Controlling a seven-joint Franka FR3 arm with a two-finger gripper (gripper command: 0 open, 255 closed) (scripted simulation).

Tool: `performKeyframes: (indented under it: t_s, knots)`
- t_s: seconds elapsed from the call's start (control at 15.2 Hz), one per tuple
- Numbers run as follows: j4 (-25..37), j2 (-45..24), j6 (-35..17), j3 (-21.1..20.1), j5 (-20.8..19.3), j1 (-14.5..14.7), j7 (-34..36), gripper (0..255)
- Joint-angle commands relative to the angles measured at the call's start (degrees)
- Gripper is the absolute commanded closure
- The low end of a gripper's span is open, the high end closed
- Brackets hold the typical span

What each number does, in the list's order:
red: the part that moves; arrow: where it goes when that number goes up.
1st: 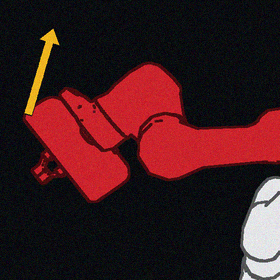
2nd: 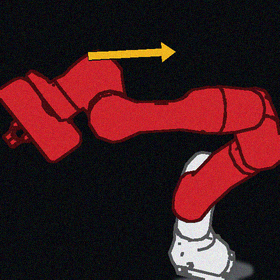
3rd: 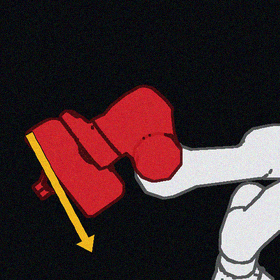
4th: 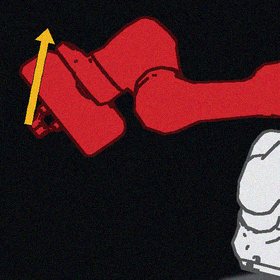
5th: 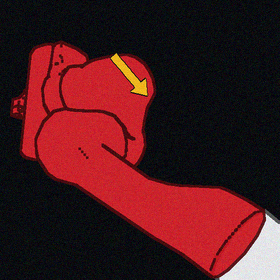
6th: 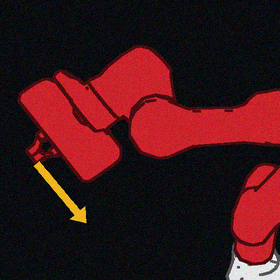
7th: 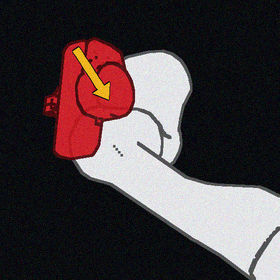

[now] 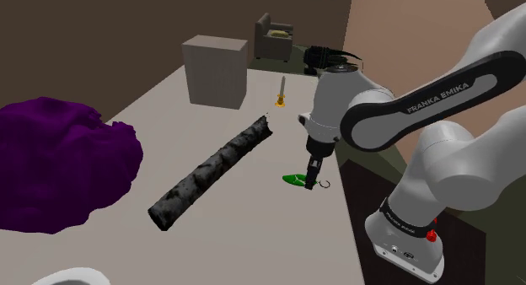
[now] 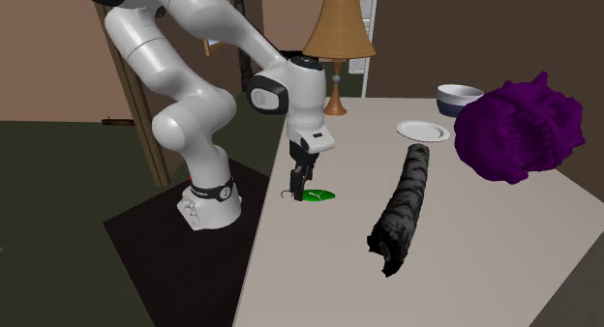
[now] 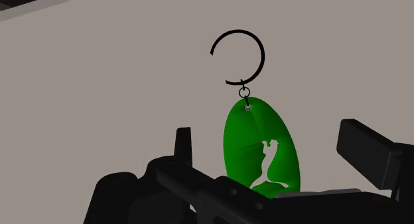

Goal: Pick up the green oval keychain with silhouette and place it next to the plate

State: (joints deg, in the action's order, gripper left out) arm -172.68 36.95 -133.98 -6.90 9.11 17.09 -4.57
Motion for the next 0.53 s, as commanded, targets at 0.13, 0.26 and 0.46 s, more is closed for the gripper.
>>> performKeyframes:
  t_s: [0.13,0.26,0.46]
  knots:
    - [-0.8,-2.8,-3.6,-0.3,0.5,0.3,0.0,0]
    - [-0.8,-2.8,-3.6,-0.3,0.5,0.3,0.0,0]
    - [-0.8,-2.8,-3.6,-0.3,0.5,0.3,0.0,0]
